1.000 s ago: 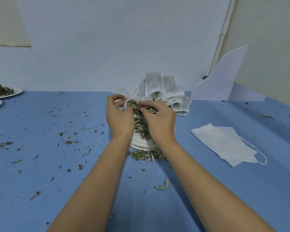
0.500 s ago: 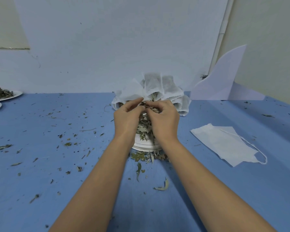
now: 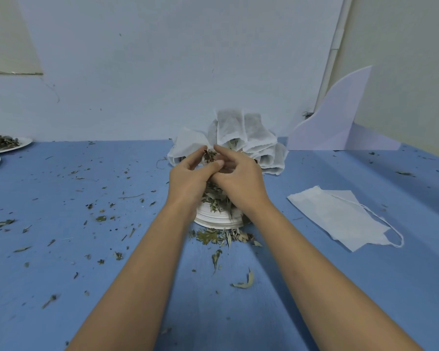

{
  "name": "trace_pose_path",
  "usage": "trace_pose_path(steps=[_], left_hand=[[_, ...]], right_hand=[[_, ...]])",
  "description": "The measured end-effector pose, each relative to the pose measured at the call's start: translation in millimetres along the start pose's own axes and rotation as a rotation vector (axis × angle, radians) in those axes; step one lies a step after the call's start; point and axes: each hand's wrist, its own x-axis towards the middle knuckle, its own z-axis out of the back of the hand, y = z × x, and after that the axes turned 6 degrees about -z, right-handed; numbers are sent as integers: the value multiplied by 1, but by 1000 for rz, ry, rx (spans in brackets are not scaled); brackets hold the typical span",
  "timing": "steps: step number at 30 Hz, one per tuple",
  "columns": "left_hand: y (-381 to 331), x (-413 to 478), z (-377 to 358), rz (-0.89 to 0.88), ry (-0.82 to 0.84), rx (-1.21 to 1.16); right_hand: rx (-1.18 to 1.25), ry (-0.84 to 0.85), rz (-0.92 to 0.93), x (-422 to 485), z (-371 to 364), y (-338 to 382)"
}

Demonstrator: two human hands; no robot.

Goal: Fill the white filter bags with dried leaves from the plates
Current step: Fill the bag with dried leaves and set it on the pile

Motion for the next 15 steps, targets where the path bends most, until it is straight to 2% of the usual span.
trace_pose_path(steps=[4, 10, 12, 15], left_hand=[[0, 1, 7, -115, -42, 155], [2, -2, 9, -208, -141, 306], [1, -3, 8, -225, -145, 307], [0, -5, 2, -267, -105, 333]], right_hand=[[88, 68, -48, 1, 4, 0], [121, 59, -55, -2, 5, 2], [157, 0, -72, -2, 4, 2], [125, -204, -12, -2, 3, 2]])
